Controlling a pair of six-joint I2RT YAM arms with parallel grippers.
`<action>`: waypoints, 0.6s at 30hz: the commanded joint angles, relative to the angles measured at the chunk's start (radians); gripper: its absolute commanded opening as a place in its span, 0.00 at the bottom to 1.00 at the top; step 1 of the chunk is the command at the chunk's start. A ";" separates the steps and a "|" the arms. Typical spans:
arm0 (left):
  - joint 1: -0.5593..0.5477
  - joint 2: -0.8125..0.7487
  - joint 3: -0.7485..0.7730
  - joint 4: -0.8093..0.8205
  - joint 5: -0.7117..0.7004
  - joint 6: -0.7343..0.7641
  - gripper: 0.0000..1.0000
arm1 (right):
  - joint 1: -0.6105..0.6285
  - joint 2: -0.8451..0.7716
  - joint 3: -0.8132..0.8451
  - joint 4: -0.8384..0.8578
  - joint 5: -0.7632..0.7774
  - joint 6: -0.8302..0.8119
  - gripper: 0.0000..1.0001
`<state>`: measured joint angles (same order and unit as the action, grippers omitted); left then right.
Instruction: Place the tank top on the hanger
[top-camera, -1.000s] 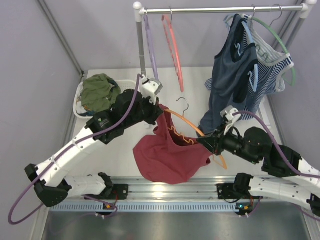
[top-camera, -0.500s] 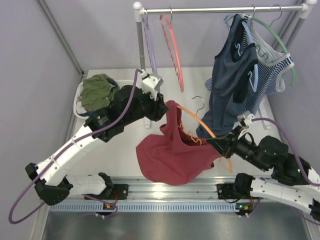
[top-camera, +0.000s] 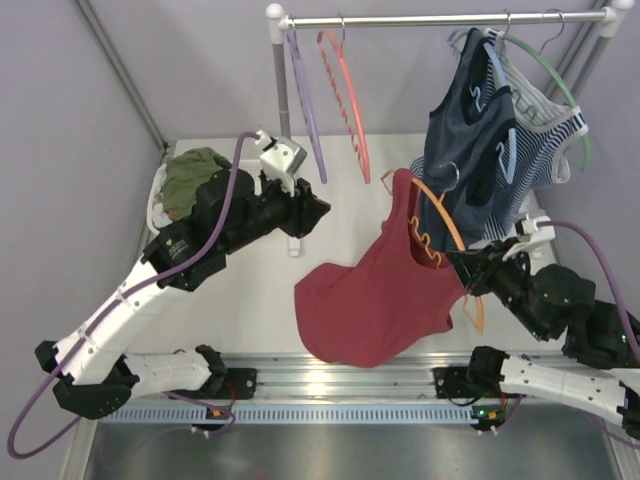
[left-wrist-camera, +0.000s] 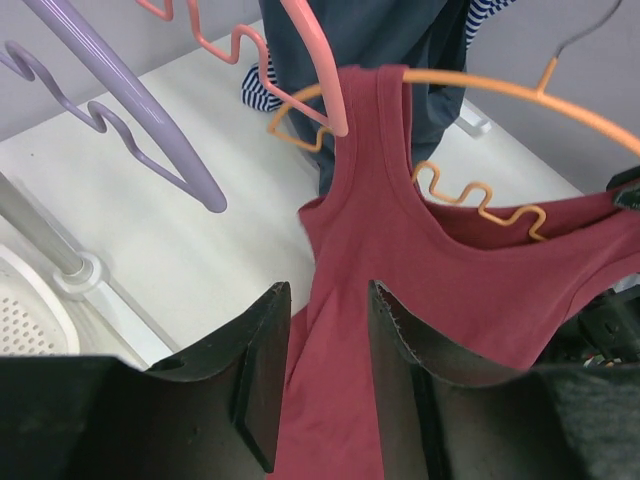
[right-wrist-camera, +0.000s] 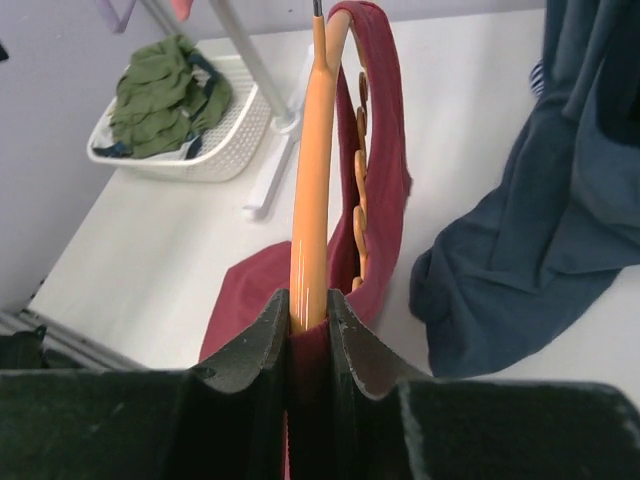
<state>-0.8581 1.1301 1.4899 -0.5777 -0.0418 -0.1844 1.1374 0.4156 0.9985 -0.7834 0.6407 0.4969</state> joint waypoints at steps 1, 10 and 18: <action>-0.001 0.007 0.047 0.026 0.013 0.023 0.42 | 0.016 0.150 0.132 0.067 0.129 -0.064 0.00; -0.001 0.040 0.072 0.019 0.025 0.057 0.42 | -0.532 0.471 0.298 0.231 -0.393 -0.176 0.00; 0.001 0.042 0.082 0.003 0.008 0.079 0.42 | -0.723 0.640 0.567 0.208 -0.550 -0.251 0.00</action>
<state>-0.8581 1.1763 1.5284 -0.5911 -0.0338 -0.1276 0.4500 1.0317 1.4193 -0.7109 0.2050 0.2993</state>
